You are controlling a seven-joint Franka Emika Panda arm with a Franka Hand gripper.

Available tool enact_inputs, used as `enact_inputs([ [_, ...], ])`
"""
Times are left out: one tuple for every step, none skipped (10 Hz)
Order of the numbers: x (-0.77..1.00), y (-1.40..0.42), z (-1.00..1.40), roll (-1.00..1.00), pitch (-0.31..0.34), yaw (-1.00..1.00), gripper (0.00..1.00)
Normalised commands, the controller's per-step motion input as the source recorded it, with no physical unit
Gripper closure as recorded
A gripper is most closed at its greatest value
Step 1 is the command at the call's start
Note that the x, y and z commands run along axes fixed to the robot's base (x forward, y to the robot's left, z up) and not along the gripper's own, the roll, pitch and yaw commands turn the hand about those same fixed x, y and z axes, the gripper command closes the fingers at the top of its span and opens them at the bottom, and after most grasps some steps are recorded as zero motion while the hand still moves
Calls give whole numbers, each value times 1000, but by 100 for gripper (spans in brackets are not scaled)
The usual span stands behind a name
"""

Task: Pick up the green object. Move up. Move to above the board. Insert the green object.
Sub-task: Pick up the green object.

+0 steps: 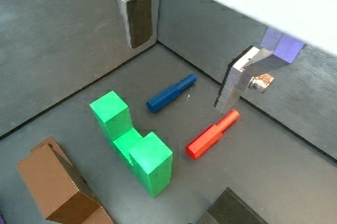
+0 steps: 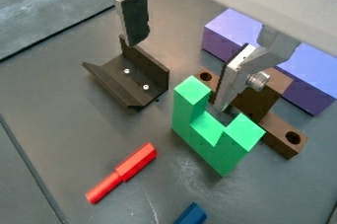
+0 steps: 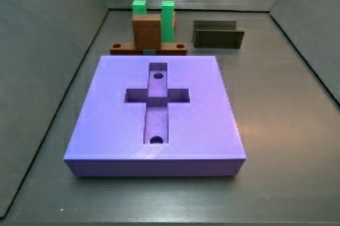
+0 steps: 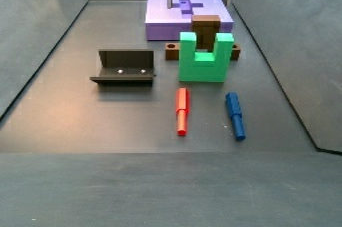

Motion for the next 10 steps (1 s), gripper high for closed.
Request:
enact_inputs([
  [0,-17,0,0,0,0,0],
  [0,0,-3,-19,0,0,0],
  [0,-91,-117,-71,-39,0,0],
  [77,-317,-323,-101,-7,0,0],
  [323,-509,-500,-96,-4,0,0],
  [29,-374,-577,-99,-80,-26,0],
  [131,-91,-554,-130,-71,-26,0],
  [134,0,-503,-134,-59,-11,0],
  [57,0,-323,-117,-13,0,0],
  [260,-94,-209,-136,-11,-49,0],
])
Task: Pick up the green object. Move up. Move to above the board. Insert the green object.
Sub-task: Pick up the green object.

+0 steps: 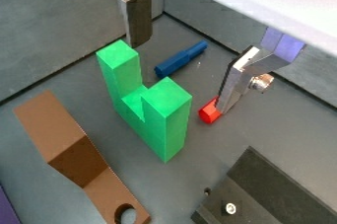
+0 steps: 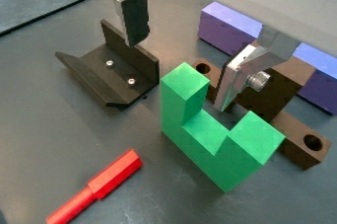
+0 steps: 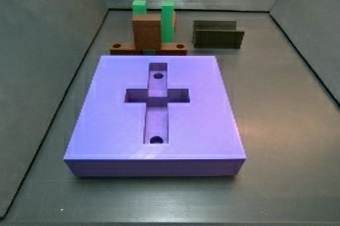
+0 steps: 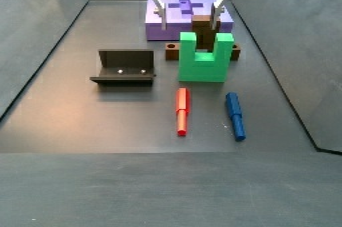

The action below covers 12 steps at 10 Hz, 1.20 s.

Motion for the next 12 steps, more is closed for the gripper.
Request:
enact_inputs([
  [311,-71,-206,-146,-4,-109,0],
  [337,-66,-197,-137,0,-86,0],
  [114,0,-289,-139,-20,-66,0],
  [54,-51,-269,-144,-31,-43,0],
  [-40,-57,-271,-126,-29,-29,0],
  [0,-140,-257,-116,-34,-26,0],
  [0,-54,-329,-114,-36,-31,0],
  [0,-11,-374,-84,-19,-31,0],
  [-14,0,-380,-64,0,-29,0],
  [-34,0,-331,-61,0,-14,0],
  [0,0,-249,-104,-14,0,0],
  [0,0,0,0,0,0,0],
])
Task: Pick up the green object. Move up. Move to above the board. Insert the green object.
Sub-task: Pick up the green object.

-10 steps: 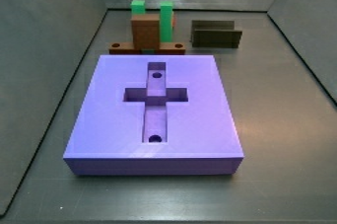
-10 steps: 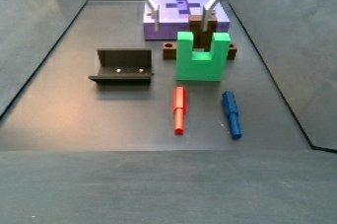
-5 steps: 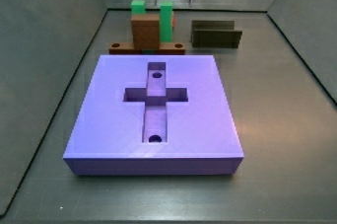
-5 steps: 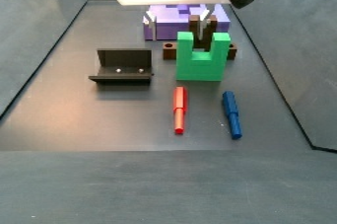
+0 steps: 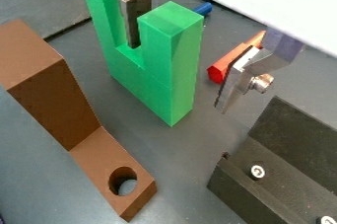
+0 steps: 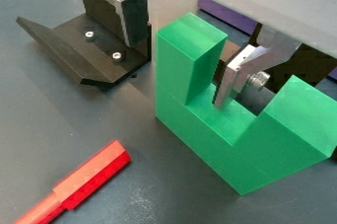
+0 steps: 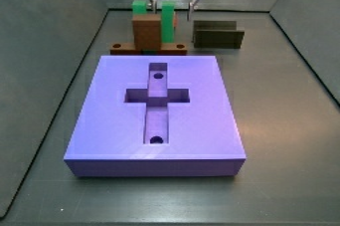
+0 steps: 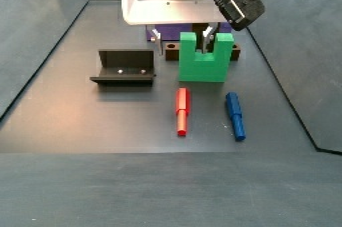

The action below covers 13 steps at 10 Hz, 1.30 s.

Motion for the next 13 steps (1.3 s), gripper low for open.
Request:
enact_inputs([
  [0,0,0,0,0,0,100],
  [0,0,0,0,0,0,100],
  [0,0,0,0,0,0,100],
  [0,0,0,0,0,0,100],
  [0,0,0,0,0,0,100],
  [0,0,0,0,0,0,100],
  [0,0,0,0,0,0,100],
  [0,0,0,0,0,0,100],
  [0,0,0,0,0,0,100],
  [0,0,0,0,0,0,100],
  [0,0,0,0,0,0,100],
  [0,0,0,0,0,0,100],
  [0,0,0,0,0,0,100],
])
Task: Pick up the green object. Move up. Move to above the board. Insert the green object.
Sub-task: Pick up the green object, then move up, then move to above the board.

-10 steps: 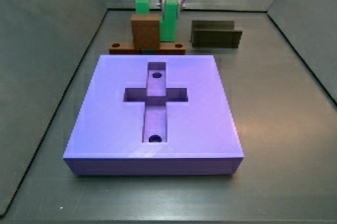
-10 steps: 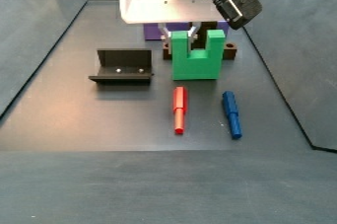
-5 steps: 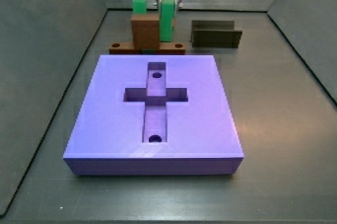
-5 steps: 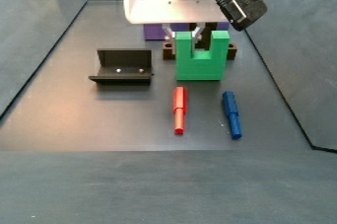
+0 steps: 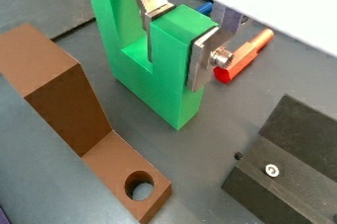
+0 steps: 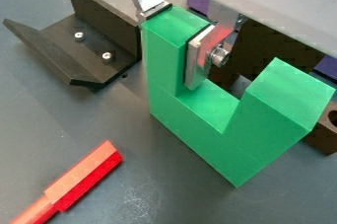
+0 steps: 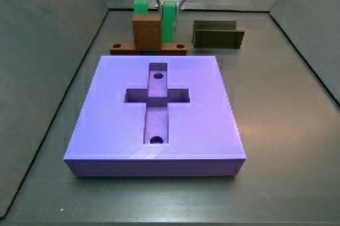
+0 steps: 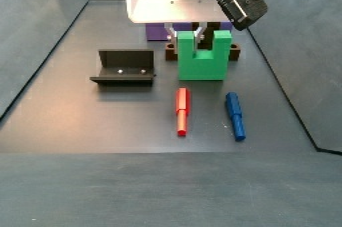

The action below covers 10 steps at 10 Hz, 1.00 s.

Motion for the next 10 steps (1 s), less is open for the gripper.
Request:
enact_inputs([
  [0,0,0,0,0,0,100],
  [0,0,0,0,0,0,100],
  [0,0,0,0,0,0,100],
  [0,0,833,0,0,0,100],
  [-29,-9,796,-1,20,-42,100],
  [-52,-1,663,8,34,-43,100],
  [-20,0,266,27,10,-17,100],
  [0,0,1400,0,0,0,100],
  [-3,1,1400,0,18,3,100],
  [-30,2,1400,25,20,9,100],
])
